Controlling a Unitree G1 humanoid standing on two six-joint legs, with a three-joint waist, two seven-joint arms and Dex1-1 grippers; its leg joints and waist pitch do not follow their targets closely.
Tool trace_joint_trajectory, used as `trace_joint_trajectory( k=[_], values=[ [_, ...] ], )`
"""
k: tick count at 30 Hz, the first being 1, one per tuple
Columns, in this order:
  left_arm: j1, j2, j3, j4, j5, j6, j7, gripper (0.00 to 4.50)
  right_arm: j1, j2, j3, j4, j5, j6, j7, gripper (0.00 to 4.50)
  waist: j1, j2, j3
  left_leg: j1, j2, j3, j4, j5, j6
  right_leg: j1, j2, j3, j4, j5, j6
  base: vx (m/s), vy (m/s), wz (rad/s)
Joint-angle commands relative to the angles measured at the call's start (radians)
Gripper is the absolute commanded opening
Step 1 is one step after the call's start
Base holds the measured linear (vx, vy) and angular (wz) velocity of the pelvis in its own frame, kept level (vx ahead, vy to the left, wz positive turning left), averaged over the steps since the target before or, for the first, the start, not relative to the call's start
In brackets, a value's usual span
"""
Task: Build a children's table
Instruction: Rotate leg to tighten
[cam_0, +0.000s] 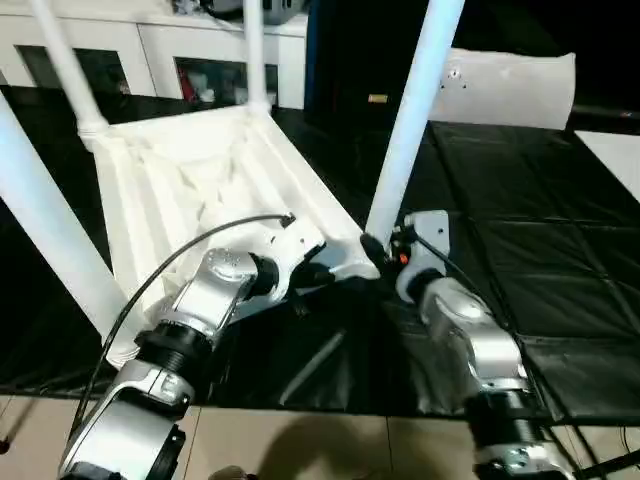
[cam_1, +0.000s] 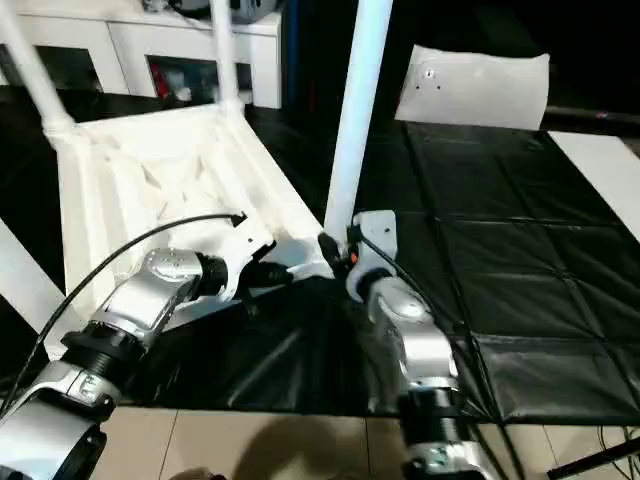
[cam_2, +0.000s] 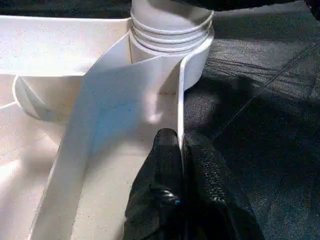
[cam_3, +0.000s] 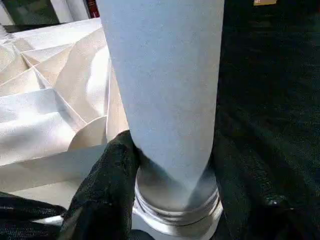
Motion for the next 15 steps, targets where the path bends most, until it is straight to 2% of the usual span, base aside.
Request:
trace_joint_trajectory(
  k=[1,3,5,6,7,8,10,11,12,14,15],
  values=[
    [-0.028,-0.015,-0.003,-0.051,-0.015,-0.052,-0.018,0.00,0.027,0.016,0.060,0.029,0.046,0.034,0.064,2.64,0.004,0.004,-0.066,0.004,0.061,-0.023,-0.072,-0.123,0.040,0.040,-0.098,0.064,-0.085,-0.092,-0.208,0.000,0.000,0.00],
    [-0.009,0.019,-0.026,-0.061,-0.007,-0.103,-0.063,0.00,0.036,-0.005,0.030,0.013,0.064,0.048,0.076,2.80,0.006,0.004,-0.066,0.005,0.062,-0.023,-0.072,-0.137,0.039,0.041,-0.101,0.066,-0.089,-0.123,-0.203,0.000,0.000,0.00],
    [0.025,0.071,-0.053,-0.078,-0.011,-0.172,-0.153,0.00,0.065,-0.071,0.032,-0.051,0.080,0.053,0.168,2.97,0.005,0.003,-0.069,0.004,0.065,-0.024,-0.072,-0.126,0.038,0.044,-0.097,0.065,-0.084,-0.097,-0.199,0.000,0.000,0.00],
    [0.030,0.081,-0.056,-0.079,-0.012,-0.184,-0.168,0.00,0.072,-0.087,0.037,-0.067,0.082,0.056,0.193,3.06,0.008,0.006,-0.073,0.003,0.066,-0.023,-0.069,-0.102,0.050,0.044,-0.096,0.065,-0.078,-0.043,-0.202,0.000,0.000,0.00],
    [0.038,0.094,-0.060,-0.080,-0.015,-0.197,-0.193,0.00,0.082,-0.110,0.041,-0.087,0.086,0.047,0.228,3.16,0.007,0.005,-0.077,0.000,0.066,-0.022,-0.065,-0.057,0.065,0.045,-0.096,0.064,-0.066,0.038,-0.221,0.000,0.000,0.00],
    [0.041,0.099,-0.062,-0.080,-0.016,-0.204,-0.206,0.00,0.086,-0.120,0.042,-0.094,0.088,0.042,0.243,3.23,0.009,0.005,-0.075,-0.001,0.065,-0.021,-0.065,-0.054,0.073,0.043,-0.094,0.063,-0.067,0.056,-0.224,0.000,0.000,0.00],
    [0.057,0.135,-0.070,-0.071,-0.019,-0.260,-0.270,0.00,0.110,-0.202,0.038,-0.133,0.124,0.033,0.365,3.31,0.012,0.002,-0.072,0.002,0.064,-0.017,-0.065,-0.087,0.079,0.041,-0.097,0.063,-0.072,0.020,-0.235,0.000,0.000,0.00],
    [0.057,0.135,-0.070,-0.071,-0.019,-0.260,-0.270,0.00,0.110,-0.202,0.038,-0.133,0.124,0.033,0.365,3.45,0.016,0.004,-0.071,0.003,0.065,-0.019,-0.065,-0.096,0.077,0.042,-0.097,0.062,-0.074,0.002,-0.230,0.000,0.000,0.00],
    [0.064,0.148,-0.069,-0.075,-0.032,-0.273,-0.303,0.00,0.120,-0.250,0.047,-0.151,0.135,0.028,0.432,3.56,0.019,0.003,-0.069,0.002,0.066,-0.019,-0.066,-0.109,0.073,0.043,-0.098,0.063,-0.076,-0.025,-0.225,0.000,0.000,0.00],
    [0.066,0.152,-0.069,-0.075,-0.038,-0.278,-0.315,0.00,0.124,-0.269,0.051,-0.157,0.140,0.026,0.455,3.62,0.023,0.003,-0.068,0.003,0.067,-0.018,-0.066,-0.118,0.069,0.041,-0.097,0.063,-0.078,-0.045,-0.221,0.000,0.000,0.00],
    [0.077,0.166,-0.065,-0.088,-0.076,-0.292,-0.381,0.00,0.135,-0.349,0.070,-0.169,0.147,0.006,0.557,3.66,0.027,0.004,-0.069,0.004,0.068,-0.017,-0.066,-0.123,0.062,0.039,-0.099,0.063,-0.078,-0.060,-0.220,0.000,0.000,0.00]
  ],
)
